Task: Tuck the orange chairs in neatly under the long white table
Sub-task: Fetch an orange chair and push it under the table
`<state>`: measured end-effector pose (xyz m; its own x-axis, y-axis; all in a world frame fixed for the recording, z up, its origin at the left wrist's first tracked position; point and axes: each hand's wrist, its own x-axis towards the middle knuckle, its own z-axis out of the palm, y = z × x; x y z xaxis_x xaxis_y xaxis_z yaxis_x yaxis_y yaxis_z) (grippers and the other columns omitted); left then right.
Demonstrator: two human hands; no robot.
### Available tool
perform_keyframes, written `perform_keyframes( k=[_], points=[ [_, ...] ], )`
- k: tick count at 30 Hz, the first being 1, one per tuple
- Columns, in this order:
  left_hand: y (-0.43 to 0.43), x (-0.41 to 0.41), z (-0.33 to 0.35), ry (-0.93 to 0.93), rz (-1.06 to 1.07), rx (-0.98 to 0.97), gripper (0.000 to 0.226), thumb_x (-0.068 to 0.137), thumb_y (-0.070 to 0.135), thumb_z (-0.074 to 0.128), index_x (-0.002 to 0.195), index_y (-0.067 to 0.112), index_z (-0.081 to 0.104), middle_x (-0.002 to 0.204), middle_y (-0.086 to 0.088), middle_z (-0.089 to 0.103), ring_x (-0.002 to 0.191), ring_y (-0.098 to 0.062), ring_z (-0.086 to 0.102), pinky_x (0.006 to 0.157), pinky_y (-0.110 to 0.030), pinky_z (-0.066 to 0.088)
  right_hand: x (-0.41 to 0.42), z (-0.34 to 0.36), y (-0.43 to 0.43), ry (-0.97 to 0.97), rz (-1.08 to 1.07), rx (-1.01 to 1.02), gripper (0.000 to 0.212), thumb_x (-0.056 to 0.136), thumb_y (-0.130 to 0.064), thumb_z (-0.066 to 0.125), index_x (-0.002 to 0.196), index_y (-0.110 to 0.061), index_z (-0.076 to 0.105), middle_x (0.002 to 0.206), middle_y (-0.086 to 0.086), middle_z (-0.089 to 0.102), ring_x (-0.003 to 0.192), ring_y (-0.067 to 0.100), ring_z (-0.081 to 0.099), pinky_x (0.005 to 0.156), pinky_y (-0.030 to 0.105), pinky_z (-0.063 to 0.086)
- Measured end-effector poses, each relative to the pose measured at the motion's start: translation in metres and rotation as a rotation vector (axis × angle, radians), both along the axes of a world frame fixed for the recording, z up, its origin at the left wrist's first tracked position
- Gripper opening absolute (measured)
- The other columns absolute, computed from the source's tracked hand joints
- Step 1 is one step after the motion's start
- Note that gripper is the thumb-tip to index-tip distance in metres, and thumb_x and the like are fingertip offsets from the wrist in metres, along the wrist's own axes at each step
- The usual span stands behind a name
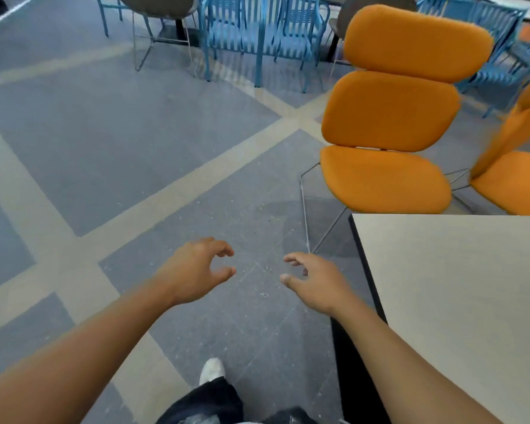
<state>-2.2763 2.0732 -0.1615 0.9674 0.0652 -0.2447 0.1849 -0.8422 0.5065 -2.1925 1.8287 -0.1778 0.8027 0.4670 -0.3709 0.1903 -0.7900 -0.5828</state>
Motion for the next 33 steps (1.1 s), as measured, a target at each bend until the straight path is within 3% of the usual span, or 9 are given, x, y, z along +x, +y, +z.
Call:
perform_keyframes(
  k=[9, 13, 18, 23, 33],
  points=[
    [0.092, 0.126, -0.007, -0.014, -0.097, 0.021, 0.045, 0.089, 0.047, 0.062, 0.129, 0.028, 0.055, 0.136, 0.004, 0.054, 0.124, -0.017, 0.051, 0.107, -0.033, 0.039, 0.104, -0.012, 0.083, -0.034, -0.100, 0.024, 0.048, 0.095, -0.041, 0.065, 0.141, -0.029, 0.054, 0.149, -0.009, 0.049, 0.136, 0.014, 0.046, 0.112, 0.037, 0.038],
    [0.116, 0.191, -0.018, 0.016, -0.132, 0.007, 0.048, 0.088, 0.045, 0.063, 0.132, 0.029, 0.053, 0.139, 0.005, 0.051, 0.125, -0.015, 0.050, 0.107, -0.031, 0.038, 0.163, -0.023, 0.104, -0.016, -0.129, 0.033, 0.051, 0.095, -0.040, 0.065, 0.143, -0.030, 0.051, 0.151, -0.010, 0.047, 0.139, 0.014, 0.044, 0.114, 0.037, 0.037],
    [0.140, 0.296, -0.030, 0.038, -0.153, 0.027, 0.047, 0.089, 0.046, 0.061, 0.132, 0.029, 0.053, 0.139, 0.005, 0.051, 0.125, -0.017, 0.050, 0.107, -0.033, 0.038, 0.265, -0.041, 0.129, 0.004, -0.167, 0.026, 0.053, 0.094, -0.045, 0.064, 0.143, -0.033, 0.049, 0.153, -0.010, 0.045, 0.141, 0.016, 0.041, 0.115, 0.047, 0.035],
    [0.153, 0.411, -0.033, 0.109, -0.202, 0.044, 0.047, 0.091, 0.047, 0.059, 0.134, 0.030, 0.050, 0.143, 0.005, 0.048, 0.128, -0.018, 0.047, 0.109, -0.035, 0.036, 0.371, -0.052, 0.150, 0.056, -0.187, 0.007, 0.053, 0.096, -0.043, 0.063, 0.146, -0.033, 0.046, 0.155, -0.010, 0.042, 0.142, 0.017, 0.040, 0.115, 0.045, 0.034],
    [0.181, 0.604, -0.024, 0.084, -0.273, 0.034, 0.047, 0.089, 0.050, 0.058, 0.133, 0.033, 0.051, 0.140, 0.005, 0.051, 0.126, -0.017, 0.049, 0.109, -0.037, 0.038, 0.535, -0.045, 0.171, 0.072, -0.258, -0.027, 0.057, 0.097, -0.051, 0.059, 0.149, -0.037, 0.040, 0.158, -0.011, 0.038, 0.145, 0.021, 0.036, 0.116, 0.055, 0.028]
  ],
)
